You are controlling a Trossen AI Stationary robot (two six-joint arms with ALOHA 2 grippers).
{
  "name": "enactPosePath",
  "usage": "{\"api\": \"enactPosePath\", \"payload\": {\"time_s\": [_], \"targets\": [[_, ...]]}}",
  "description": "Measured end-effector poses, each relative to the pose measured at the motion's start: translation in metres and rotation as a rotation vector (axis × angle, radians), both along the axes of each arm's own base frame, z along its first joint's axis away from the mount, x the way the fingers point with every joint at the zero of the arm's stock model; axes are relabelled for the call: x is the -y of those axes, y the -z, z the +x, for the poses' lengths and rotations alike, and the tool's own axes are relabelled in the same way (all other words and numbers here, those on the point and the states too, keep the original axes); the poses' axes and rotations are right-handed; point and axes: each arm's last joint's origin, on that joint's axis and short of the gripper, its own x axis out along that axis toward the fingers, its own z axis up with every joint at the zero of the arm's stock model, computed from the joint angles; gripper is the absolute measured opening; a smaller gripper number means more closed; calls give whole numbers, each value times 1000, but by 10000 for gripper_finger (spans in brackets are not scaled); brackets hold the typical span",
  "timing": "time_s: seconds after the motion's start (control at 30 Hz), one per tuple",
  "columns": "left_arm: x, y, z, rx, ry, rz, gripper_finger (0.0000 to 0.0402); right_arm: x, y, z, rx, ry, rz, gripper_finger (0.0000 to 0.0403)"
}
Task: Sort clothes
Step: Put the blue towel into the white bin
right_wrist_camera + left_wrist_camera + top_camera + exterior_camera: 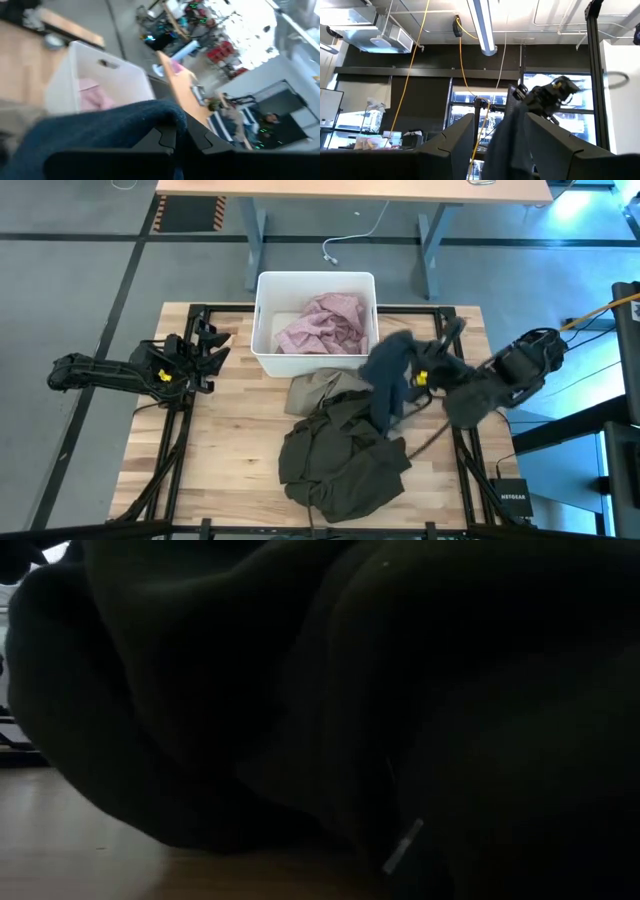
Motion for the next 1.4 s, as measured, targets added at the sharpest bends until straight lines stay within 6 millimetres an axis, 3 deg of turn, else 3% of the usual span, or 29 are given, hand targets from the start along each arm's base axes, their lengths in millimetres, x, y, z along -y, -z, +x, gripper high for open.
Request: {"api": "enactPosePath", "payload": {"time_s": [0.27,0.47,0.67,0.87,1.13,1.4], "targets": [[0,0,0,0,0,0,170,34,-39,17,87,76,-58,8],[0,0,0,0,-1,0,170,60,-70,30,245,43,-72,9],[0,0,0,0,0,0,170,96,-85,38,384,47,-90,10],[0,0,0,-3,0,0,170,134,-74,57,395,101,-38,11],[0,0,0,-8,-4,6,170,169,-32,95,296,140,161,19],[0,1,1,-12,-5,6,170,179,5,121,186,124,370,85]]}}
